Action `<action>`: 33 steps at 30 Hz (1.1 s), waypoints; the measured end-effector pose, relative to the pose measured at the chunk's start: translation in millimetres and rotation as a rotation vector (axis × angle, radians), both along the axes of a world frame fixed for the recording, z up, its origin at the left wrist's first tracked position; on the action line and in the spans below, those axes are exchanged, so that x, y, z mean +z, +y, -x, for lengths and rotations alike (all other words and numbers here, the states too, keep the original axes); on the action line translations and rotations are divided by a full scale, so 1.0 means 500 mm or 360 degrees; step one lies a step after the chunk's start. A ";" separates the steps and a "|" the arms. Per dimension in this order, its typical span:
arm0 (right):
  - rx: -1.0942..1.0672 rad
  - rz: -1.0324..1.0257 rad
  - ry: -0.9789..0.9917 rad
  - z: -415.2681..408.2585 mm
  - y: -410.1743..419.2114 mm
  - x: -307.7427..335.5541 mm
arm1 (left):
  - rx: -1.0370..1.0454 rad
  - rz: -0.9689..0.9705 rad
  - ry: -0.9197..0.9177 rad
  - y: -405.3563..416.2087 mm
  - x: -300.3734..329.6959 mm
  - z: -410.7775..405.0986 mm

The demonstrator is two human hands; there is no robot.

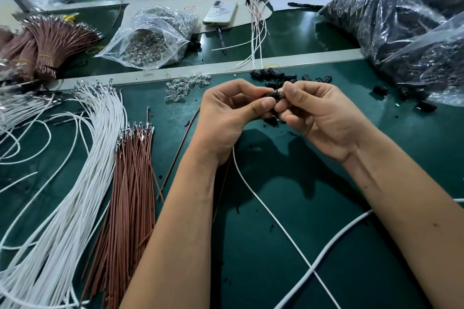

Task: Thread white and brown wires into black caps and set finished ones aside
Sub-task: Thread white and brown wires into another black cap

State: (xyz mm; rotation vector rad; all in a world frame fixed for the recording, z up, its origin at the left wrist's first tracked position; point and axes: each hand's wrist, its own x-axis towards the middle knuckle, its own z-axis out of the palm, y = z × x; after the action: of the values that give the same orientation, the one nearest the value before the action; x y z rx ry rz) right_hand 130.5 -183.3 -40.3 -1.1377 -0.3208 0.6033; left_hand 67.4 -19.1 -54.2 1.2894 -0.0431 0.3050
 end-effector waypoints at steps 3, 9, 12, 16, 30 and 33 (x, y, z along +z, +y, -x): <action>0.0044 0.0019 0.0058 0.000 -0.002 0.001 | -0.0028 -0.0035 -0.0042 0.003 0.001 0.001; 0.0063 0.0064 0.0099 -0.001 -0.004 -0.002 | -0.0011 -0.0097 -0.0063 0.004 -0.004 0.001; 0.0069 0.0063 0.0121 0.001 -0.003 -0.001 | 0.0031 -0.0084 -0.0050 -0.002 -0.006 0.000; 0.0045 0.0062 0.0116 0.002 -0.002 0.000 | 0.0041 -0.0066 -0.0049 -0.005 -0.008 -0.002; -0.0405 0.0254 -0.0923 -0.001 0.005 -0.015 | 0.0159 0.0085 0.0121 -0.005 -0.003 -0.008; -0.0453 0.0282 -0.1129 0.001 0.005 -0.017 | 0.0133 0.0074 0.0098 -0.008 -0.002 -0.007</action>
State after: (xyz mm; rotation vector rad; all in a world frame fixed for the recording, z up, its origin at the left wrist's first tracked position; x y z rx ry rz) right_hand 129.9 -180.6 -48.6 -1.5176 -0.7047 -0.0457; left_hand 70.6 -23.2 -55.3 1.2557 0.0703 0.3359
